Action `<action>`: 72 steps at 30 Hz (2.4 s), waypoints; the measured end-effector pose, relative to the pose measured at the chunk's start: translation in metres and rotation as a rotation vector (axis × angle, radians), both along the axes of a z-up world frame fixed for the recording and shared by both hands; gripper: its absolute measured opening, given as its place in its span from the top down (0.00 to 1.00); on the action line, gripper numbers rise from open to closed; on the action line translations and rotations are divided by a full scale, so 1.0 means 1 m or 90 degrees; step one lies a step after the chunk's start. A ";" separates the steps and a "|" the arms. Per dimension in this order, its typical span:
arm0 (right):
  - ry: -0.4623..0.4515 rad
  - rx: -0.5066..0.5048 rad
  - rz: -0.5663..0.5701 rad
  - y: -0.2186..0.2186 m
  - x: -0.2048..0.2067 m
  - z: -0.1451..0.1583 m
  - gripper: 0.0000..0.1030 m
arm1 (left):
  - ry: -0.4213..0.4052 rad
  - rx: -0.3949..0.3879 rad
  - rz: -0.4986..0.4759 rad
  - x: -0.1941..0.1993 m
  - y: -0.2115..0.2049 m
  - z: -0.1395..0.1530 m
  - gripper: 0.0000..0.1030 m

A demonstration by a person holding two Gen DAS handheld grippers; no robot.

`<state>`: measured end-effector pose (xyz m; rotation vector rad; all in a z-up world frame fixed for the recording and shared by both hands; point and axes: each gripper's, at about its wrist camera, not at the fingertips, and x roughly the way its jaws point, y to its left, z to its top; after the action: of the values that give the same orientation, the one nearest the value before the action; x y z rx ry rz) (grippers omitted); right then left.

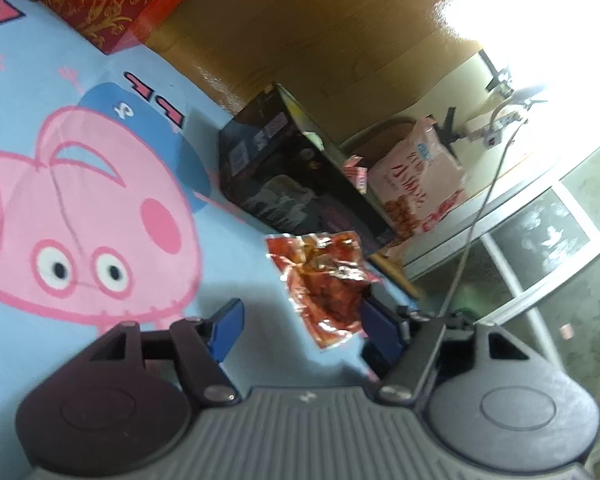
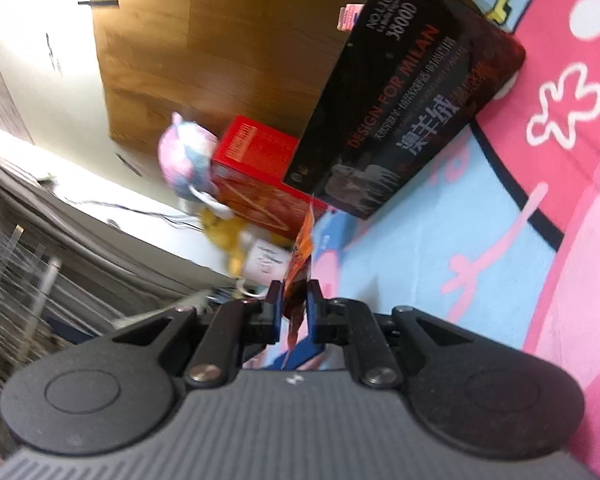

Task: Organize snacks
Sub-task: 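Grasp the orange spicy snack bag with the right tool, then lift the orange snack bag over the black tin box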

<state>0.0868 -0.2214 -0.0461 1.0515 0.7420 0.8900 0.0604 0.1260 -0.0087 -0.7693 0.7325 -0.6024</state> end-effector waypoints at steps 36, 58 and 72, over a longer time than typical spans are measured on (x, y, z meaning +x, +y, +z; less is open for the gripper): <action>-0.281 -0.471 -0.252 0.005 -0.046 0.066 0.33 | -0.166 0.321 0.094 -0.015 -0.094 0.046 0.51; -0.284 -0.427 -0.270 -0.019 -0.002 0.113 0.56 | -0.163 0.353 0.145 -0.017 -0.088 0.027 0.48; -0.164 -0.622 -0.107 0.060 0.157 0.128 0.62 | -0.124 0.326 0.123 -0.008 -0.081 0.023 0.47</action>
<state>0.2438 -0.1612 0.0818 0.1214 0.7285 0.4009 0.0524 0.0451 0.0147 -0.2968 0.5885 -0.2876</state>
